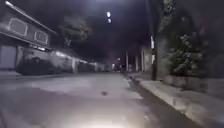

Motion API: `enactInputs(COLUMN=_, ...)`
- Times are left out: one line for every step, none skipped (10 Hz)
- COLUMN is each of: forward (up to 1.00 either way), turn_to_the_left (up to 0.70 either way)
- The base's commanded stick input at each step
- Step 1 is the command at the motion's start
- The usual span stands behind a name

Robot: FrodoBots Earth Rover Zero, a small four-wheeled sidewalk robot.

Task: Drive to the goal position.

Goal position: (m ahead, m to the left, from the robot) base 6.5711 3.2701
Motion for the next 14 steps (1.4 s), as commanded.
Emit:
enactInputs(forward=0.5, turn_to_the_left=0.0)
enactInputs(forward=0.5, turn_to_the_left=0.0)
enactInputs(forward=0.5, turn_to_the_left=0.0)
enactInputs(forward=0.5, turn_to_the_left=0.0)
enactInputs(forward=0.5, turn_to_the_left=0.0)
enactInputs(forward=0.5, turn_to_the_left=0.0)
enactInputs(forward=0.5, turn_to_the_left=0.0)
enactInputs(forward=0.5, turn_to_the_left=0.0)
enactInputs(forward=0.5, turn_to_the_left=0.0)
enactInputs(forward=0.5, turn_to_the_left=0.0)
enactInputs(forward=0.5, turn_to_the_left=0.0)
enactInputs(forward=0.5, turn_to_the_left=0.0)
enactInputs(forward=0.5, turn_to_the_left=0.0)
enactInputs(forward=0.5, turn_to_the_left=0.0)
